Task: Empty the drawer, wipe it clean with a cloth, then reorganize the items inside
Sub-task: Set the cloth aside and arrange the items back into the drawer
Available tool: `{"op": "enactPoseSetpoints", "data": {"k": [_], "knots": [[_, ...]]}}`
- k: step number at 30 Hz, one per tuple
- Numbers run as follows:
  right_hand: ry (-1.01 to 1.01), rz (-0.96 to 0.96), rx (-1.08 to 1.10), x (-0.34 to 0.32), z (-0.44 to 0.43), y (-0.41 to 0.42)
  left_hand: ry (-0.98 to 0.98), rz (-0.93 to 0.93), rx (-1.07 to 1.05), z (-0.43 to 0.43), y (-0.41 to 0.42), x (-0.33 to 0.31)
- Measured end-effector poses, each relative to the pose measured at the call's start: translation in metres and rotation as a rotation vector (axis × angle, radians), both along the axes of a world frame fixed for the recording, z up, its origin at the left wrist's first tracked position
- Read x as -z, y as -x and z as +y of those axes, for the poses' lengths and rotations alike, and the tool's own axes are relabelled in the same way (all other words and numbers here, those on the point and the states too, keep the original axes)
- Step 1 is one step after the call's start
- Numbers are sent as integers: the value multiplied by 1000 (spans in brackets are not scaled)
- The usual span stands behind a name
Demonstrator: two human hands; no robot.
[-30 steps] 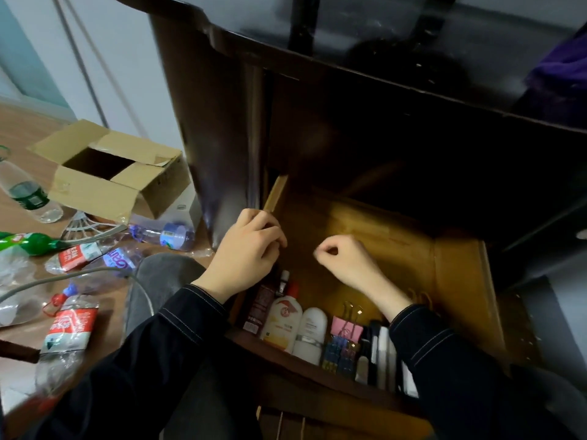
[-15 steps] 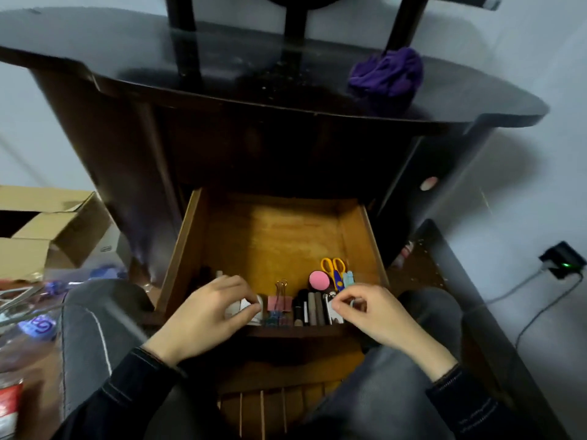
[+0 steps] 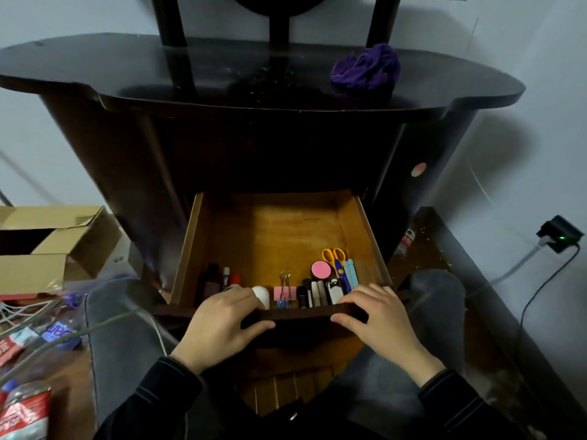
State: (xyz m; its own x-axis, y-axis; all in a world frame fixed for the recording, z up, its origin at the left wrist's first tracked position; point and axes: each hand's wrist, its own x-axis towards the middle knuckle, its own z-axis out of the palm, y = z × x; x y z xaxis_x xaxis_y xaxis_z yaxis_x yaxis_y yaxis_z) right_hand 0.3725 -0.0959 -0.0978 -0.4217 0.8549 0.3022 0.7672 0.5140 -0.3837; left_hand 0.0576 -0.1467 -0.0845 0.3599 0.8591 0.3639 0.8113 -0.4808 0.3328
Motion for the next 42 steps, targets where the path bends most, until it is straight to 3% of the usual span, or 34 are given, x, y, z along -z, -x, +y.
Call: {"op": "enactPoseSetpoints", "data": {"k": [11, 24, 35, 42], "knots": [[-167, 41, 28, 10, 7, 1, -152, 21, -53, 8, -3, 9], [-90, 31, -7, -3, 64, 15, -300, 197, -111, 63, 10, 20], [-90, 34, -8, -9, 120, 30, -390, 219, -150, 119, 21, 18], [-179, 59, 83, -3, 171, 47, -358, 196, -366, 164, 21, 25]]}}
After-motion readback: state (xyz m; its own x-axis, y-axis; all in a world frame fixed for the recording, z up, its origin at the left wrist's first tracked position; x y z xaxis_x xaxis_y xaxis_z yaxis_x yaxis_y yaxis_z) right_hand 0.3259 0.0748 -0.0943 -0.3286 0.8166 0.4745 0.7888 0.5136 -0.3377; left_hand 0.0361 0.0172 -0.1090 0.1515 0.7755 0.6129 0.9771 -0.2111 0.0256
